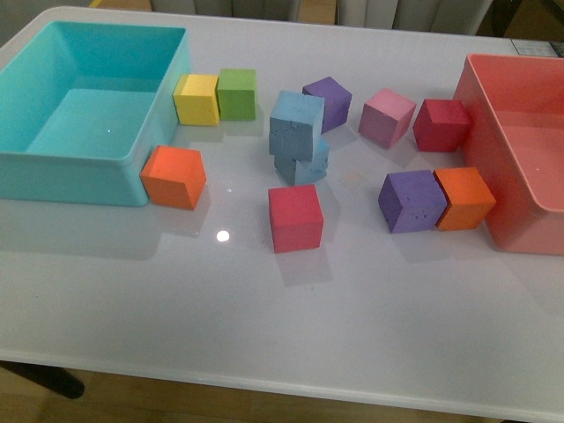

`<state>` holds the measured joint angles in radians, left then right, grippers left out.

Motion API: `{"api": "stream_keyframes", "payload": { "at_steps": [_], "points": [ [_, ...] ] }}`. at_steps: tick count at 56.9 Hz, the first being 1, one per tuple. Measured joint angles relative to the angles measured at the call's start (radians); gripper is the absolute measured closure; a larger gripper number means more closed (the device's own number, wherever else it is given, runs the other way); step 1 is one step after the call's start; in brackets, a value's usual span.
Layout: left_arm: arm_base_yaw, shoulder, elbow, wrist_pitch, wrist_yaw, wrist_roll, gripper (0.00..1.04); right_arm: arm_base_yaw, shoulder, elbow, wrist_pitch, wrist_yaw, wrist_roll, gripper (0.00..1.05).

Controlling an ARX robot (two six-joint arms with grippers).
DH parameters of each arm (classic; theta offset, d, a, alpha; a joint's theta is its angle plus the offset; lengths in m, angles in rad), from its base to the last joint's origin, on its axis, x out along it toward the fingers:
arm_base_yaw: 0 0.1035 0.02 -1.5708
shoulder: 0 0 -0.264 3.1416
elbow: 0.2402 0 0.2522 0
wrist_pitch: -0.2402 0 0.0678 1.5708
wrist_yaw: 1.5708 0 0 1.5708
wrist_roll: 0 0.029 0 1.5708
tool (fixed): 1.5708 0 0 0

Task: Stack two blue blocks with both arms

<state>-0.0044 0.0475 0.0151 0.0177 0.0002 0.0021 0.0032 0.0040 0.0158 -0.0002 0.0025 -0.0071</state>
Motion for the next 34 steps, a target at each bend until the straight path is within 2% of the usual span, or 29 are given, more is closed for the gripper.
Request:
{"api": "stream_keyframes", "payload": {
  "at_steps": [21,34],
  "points": [
    [0.0,-0.041,0.0,-0.015,0.0,0.0,1.03,0.0,0.0,0.0,0.0,0.0,0.0,0.09],
    [0.0,-0.041,0.0,-0.016,0.0,0.0,0.62,0.0,0.0,0.0,0.0,0.0,0.0,0.09]
  ]
}}
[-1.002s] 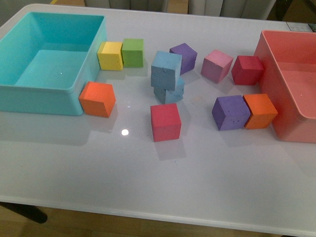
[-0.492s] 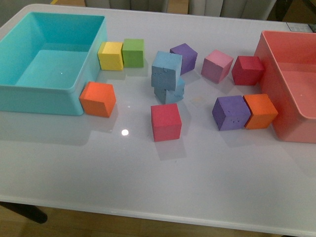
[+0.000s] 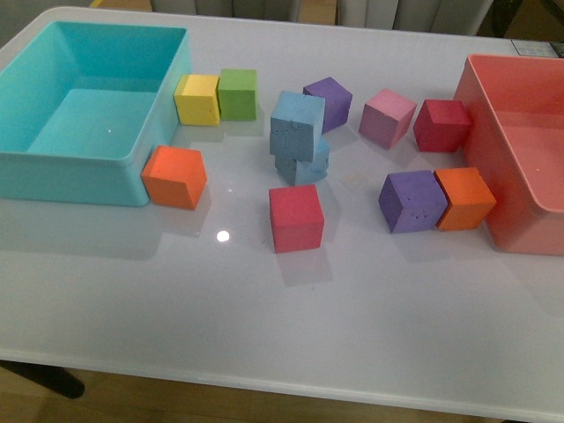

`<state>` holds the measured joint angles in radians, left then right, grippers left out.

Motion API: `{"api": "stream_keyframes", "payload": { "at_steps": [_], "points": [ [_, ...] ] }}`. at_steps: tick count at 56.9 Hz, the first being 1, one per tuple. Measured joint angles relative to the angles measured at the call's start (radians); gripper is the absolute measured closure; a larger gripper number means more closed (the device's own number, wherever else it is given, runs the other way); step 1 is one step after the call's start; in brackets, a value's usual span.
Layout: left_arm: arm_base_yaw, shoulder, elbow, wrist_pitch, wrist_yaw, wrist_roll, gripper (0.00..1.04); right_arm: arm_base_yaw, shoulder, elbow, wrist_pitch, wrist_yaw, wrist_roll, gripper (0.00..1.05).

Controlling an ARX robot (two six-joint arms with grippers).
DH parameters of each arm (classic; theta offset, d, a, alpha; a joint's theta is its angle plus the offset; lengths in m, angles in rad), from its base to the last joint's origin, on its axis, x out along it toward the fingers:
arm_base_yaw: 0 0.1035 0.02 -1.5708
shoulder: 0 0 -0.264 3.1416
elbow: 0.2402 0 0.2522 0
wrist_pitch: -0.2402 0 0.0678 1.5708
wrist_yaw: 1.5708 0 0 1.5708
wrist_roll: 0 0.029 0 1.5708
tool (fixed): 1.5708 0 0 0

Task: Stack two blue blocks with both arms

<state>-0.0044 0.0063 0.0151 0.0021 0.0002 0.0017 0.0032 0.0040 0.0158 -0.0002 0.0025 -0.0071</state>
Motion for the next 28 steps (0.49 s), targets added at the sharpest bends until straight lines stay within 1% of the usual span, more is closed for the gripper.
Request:
{"api": "stream_keyframes", "payload": {
  "at_steps": [17,18,22,28],
  "points": [
    [0.0,0.0,0.0,0.0,0.0,0.0,0.09,0.0,0.0,0.0,0.0,0.0,0.0,0.09],
    [0.0,0.0,0.0,0.0,0.0,0.001,0.07,0.0,0.0,0.0,0.0,0.0,0.0,0.09],
    [0.0,0.0,0.0,0.0,0.0,0.0,0.1,0.0,0.0,0.0,0.0,0.0,0.0,0.09],
    [0.0,0.0,0.0,0.0,0.0,0.0,0.09,0.0,0.0,0.0,0.0,0.0,0.0,0.09]
  ]
}}
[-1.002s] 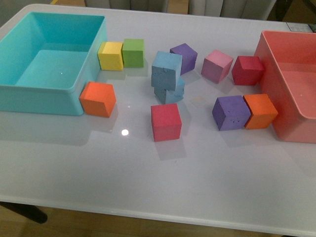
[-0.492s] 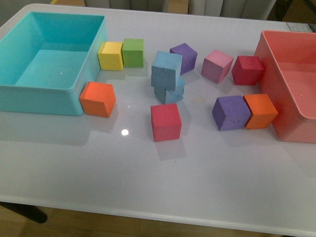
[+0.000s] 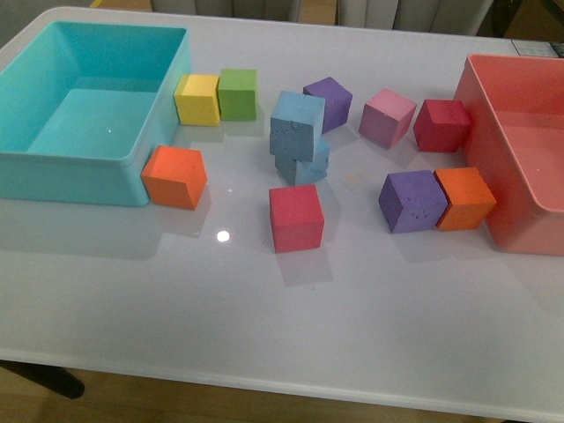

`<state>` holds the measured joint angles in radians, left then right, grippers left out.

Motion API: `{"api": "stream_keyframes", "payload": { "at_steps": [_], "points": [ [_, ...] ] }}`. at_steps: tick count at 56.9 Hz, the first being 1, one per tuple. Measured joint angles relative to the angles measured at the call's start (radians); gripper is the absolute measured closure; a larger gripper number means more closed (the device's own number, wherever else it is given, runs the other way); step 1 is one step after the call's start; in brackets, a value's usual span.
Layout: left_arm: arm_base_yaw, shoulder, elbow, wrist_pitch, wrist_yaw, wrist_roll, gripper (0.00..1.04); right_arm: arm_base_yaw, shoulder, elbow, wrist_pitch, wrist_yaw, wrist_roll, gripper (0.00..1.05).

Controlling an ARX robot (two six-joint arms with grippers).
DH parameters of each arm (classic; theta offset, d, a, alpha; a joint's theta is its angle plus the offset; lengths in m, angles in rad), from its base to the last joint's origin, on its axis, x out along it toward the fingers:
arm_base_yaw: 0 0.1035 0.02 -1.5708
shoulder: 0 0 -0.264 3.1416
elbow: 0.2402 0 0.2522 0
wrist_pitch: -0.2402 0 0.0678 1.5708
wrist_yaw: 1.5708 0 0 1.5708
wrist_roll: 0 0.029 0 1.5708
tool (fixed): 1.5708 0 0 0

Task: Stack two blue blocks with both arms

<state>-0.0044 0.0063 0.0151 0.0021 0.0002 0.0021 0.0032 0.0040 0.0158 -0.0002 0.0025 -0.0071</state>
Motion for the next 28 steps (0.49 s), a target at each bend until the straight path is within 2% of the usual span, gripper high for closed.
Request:
{"api": "stream_keyframes", "payload": {
  "at_steps": [28],
  "points": [
    [0.0,0.0,0.0,0.0,0.0,0.0,0.09,0.0,0.0,0.0,0.0,0.0,0.0,0.09]
  ]
}}
